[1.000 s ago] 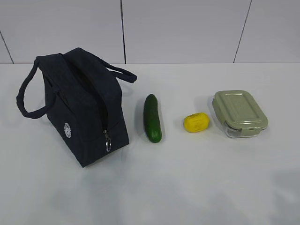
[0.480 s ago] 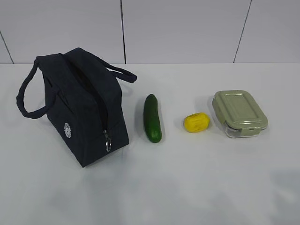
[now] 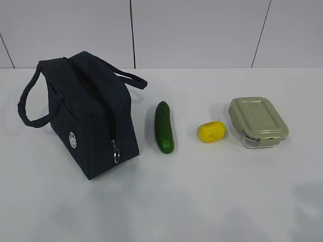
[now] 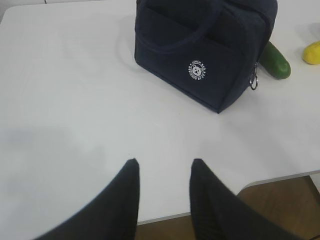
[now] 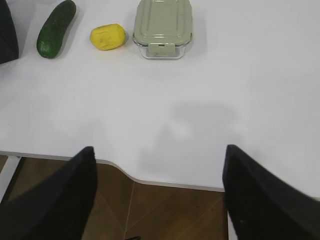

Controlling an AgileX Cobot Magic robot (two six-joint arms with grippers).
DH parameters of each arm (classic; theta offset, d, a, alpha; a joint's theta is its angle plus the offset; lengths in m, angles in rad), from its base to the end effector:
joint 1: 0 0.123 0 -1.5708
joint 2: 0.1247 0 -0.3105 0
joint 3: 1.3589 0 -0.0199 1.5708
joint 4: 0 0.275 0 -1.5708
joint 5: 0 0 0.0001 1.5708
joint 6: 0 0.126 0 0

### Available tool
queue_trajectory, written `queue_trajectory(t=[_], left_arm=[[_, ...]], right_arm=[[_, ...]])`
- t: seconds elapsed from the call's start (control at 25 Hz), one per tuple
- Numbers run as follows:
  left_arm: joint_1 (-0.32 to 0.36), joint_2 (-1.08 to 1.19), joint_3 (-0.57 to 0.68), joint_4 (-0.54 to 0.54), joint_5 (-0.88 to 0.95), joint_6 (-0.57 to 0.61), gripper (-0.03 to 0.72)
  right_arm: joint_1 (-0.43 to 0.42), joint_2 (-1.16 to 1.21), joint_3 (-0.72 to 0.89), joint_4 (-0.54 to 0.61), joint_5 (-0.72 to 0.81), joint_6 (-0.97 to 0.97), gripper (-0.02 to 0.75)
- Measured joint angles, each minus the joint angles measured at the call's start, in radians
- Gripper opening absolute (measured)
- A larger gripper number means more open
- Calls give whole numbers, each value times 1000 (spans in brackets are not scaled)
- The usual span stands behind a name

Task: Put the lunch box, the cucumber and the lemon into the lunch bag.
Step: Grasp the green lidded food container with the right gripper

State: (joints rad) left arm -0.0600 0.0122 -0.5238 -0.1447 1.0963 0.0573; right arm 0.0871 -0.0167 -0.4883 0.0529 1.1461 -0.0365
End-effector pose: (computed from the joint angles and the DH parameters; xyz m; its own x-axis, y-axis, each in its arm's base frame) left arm 0.0174 -0.0172 0.2776 -0.4742 0.0194 -0.8802 0.1679 0.9834 -0.0688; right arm 0.0148 0.0074 0.2603 -0.5216 -0.0603 -0.8510 -0.1354 0.9907 0.0128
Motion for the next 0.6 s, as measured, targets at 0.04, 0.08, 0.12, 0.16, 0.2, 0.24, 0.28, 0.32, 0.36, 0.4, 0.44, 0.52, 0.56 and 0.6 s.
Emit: queue_trajectory(t=[0.04,0.08,0.12,0.16,0.2,0.24,0.28,0.32,0.36,0.4,0.44,0.52,0.56,0.6], left_arm=[[0,0,0,-1,0,0,241],[0,0,0,-2,0,0,241],[0,0,0,-2,0,0,241],[0,0,0,-2,0,0,241],[0,0,0,-2,0,0,241],[0,0,0,-2,0,0,241],[0,0,0,-3,0,0,241],[0,0,0,-3,0,0,241],[0,0,0,-3,0,0,241],[0,0,0,-3,0,0,241],[0,0,0,-3,0,0,241],[0,0,0,-3,0,0,241],[0,0,0,-3,0,0,241],[0,0,0,-3,0,0,241]], right_arm=[[0,0,0,0,0,0,580],[0,0,0,0,0,0,580],[0,0,0,0,0,0,580],[0,0,0,0,0,0,580],[0,0,0,0,0,0,580],[0,0,0,0,0,0,580],[0,0,0,0,0,0,580],[0,0,0,0,0,0,580],[0,0,0,0,0,0,580],[0,0,0,0,0,0,580],[0,0,0,0,0,0,580],[0,0,0,0,0,0,580],[0,0,0,0,0,0,580],[0,0,0,0,0,0,580]])
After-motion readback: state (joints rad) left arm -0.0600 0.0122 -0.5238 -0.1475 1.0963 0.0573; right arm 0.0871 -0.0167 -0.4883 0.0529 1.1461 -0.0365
